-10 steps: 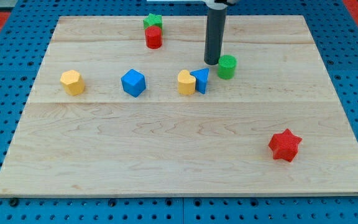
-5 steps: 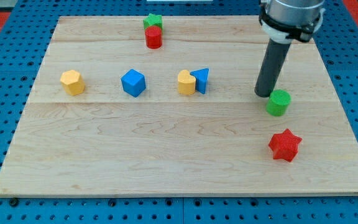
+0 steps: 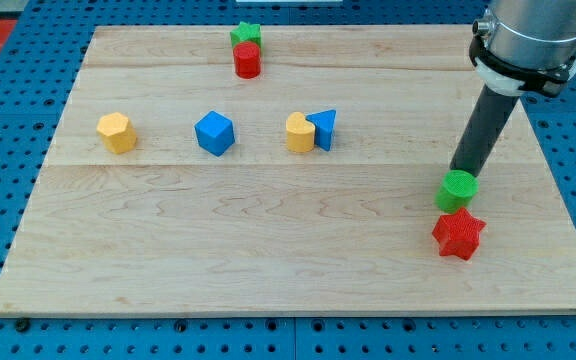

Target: Place the green circle diagonally to the triangle

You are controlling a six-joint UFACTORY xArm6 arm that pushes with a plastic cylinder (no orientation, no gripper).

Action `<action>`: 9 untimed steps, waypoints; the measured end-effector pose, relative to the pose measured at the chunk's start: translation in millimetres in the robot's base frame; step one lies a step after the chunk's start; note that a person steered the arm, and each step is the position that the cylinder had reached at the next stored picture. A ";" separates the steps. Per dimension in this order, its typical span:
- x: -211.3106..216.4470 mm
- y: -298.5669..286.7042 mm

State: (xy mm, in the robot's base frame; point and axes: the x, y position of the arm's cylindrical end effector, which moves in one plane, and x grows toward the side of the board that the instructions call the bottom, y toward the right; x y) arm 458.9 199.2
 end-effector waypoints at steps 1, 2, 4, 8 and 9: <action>15.6 37.2; 33.9 31.8; 50.4 -9.9; 57.8 -26.6; 55.2 -28.1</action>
